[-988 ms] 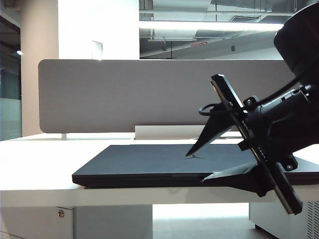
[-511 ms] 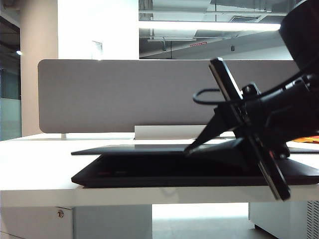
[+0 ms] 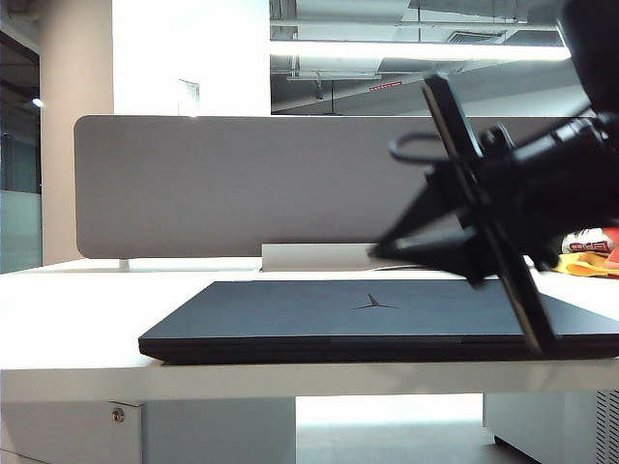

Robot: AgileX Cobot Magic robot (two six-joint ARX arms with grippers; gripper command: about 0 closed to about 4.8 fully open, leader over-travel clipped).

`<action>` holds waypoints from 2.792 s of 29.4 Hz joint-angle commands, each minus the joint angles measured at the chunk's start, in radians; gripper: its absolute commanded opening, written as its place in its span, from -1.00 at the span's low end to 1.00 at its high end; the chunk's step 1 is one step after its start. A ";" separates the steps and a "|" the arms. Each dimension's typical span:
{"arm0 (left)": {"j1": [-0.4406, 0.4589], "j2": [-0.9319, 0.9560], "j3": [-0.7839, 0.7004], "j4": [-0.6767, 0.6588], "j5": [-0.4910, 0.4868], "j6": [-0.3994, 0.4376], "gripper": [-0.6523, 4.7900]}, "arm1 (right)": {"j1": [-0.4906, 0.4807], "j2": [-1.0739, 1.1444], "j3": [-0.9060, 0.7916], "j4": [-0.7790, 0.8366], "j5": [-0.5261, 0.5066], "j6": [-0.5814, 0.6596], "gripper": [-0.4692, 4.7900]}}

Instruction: Open the lid of the laptop and use the keypad to enter the password "123".

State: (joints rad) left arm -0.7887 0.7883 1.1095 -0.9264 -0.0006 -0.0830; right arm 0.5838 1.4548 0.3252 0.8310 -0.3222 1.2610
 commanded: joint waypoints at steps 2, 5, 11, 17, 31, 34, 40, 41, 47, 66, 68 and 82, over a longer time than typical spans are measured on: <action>0.001 0.000 0.003 0.007 0.004 -0.003 -0.78 | 0.013 -0.003 -0.074 0.020 0.008 0.053 -0.81; 0.001 0.000 0.003 0.008 0.004 -0.003 -0.78 | 0.015 -0.001 -0.116 0.032 0.013 0.077 -0.52; 0.001 0.000 0.003 0.007 0.005 -0.003 -0.78 | 0.013 0.000 -0.118 0.003 0.060 0.079 -0.36; 0.001 0.000 0.003 0.007 0.005 -0.003 -0.78 | 0.012 0.002 -0.117 -0.013 0.085 0.079 -0.26; 0.001 -0.001 0.003 0.007 0.004 -0.004 -0.78 | 0.011 0.093 -0.018 -0.006 0.089 0.080 -0.26; 0.001 0.000 0.003 0.007 0.004 -0.004 -0.78 | 0.011 0.093 -0.017 0.072 0.096 0.063 -0.26; 0.001 0.000 0.003 0.007 0.004 -0.005 -0.78 | 0.011 0.093 0.011 0.125 0.093 -0.006 -0.47; 0.001 -0.001 0.003 0.006 0.005 -0.007 -0.78 | 0.011 0.092 0.027 0.120 0.084 -0.025 -0.47; 0.001 -0.001 0.003 -0.008 0.004 -0.007 -0.78 | 0.007 0.090 0.071 0.113 0.076 -0.064 -0.55; 0.001 -0.001 0.003 -0.043 0.004 -0.026 -0.78 | -0.121 -0.022 0.264 -0.040 -0.022 -0.245 -0.67; 0.001 -0.001 0.003 -0.051 0.004 -0.026 -0.78 | -0.122 -0.022 0.345 -0.129 -0.038 -0.296 -0.67; 0.001 0.000 0.003 -0.053 0.002 -0.025 -0.78 | -0.166 -0.037 0.550 -0.476 -0.301 -0.385 -0.67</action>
State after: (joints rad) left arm -0.7891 0.7895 1.1095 -0.9855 -0.0006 -0.1055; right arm 0.4156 1.4345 0.8684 0.3935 -0.5480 0.8871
